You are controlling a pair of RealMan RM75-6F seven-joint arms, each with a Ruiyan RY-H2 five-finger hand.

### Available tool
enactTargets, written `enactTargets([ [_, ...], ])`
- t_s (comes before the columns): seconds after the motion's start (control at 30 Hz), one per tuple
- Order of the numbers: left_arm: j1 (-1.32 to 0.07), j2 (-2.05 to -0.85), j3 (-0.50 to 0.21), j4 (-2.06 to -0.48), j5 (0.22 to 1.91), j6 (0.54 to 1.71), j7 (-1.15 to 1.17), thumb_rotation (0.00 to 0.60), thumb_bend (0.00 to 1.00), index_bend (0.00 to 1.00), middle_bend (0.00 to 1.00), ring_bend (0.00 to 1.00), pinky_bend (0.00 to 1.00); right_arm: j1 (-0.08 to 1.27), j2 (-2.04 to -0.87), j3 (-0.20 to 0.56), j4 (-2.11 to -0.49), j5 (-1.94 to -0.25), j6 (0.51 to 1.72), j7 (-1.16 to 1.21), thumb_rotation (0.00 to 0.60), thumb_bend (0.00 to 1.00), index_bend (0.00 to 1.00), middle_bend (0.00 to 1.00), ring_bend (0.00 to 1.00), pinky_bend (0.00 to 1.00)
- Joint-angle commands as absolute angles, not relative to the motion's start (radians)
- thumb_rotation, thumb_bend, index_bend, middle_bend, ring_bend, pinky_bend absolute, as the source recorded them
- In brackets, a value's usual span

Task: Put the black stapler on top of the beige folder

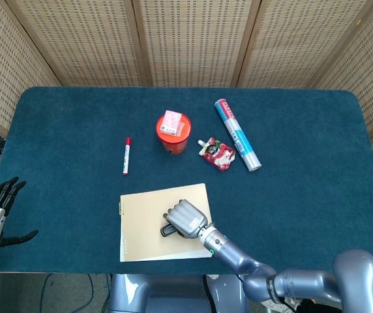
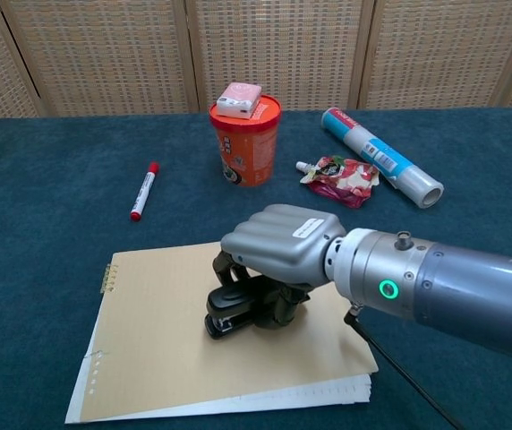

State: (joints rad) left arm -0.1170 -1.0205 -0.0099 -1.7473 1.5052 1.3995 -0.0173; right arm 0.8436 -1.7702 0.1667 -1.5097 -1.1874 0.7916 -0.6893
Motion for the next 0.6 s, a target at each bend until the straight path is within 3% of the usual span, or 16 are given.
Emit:
enactTargets([
  [0.03,-0.118,-1.021,-0.009,-1.748,1.506,1.399,-0.015,0.600,0.00,0.00,0.00,0.00,0.00,0.851,-1.776,0.158,-1.504,-1.176,0.797,-0.705,0.600,0.08,0.18,0.32,0.35,0.36],
  [0.1,-0.117,-1.021,-0.010,-1.748,1.505,1.400,-0.013,0.600,0.00,0.00,0.00,0.00,0.00,0.853,-1.768,0.154,-1.517,-1.144,0.788,-0.714,0.600,0.00,0.02,0.11,0.15,0.19],
  [0.17,-0.118,-1.021,-0.010,-1.749,1.504,1.400,-0.013,0.600,0.00,0.00,0.00,0.00,0.00,0.857,-1.758,0.160,-1.540,-1.124,0.794,-0.724,0.600,0.00,0.00,0.02,0.07,0.10],
  [0.37,-0.118,-1.022,-0.009,-1.749,1.505,1.400,-0.011,0.600,0.00,0.00,0.00,0.00,0.00,0.853,-1.694,0.170,-1.631,-1.146,0.858,-0.750,0.600,0.00,0.00,0.01,0.05,0.02],
  [0.6,-0.113,-1.016,-0.004,-1.756,1.524,1.416,-0.022,0.600,0.00,0.00,0.00,0.00,0.00,0.795,-1.475,0.144,-1.757,-1.261,0.972,-0.774,0.600,0.00,0.00,0.02,0.02,0.00],
])
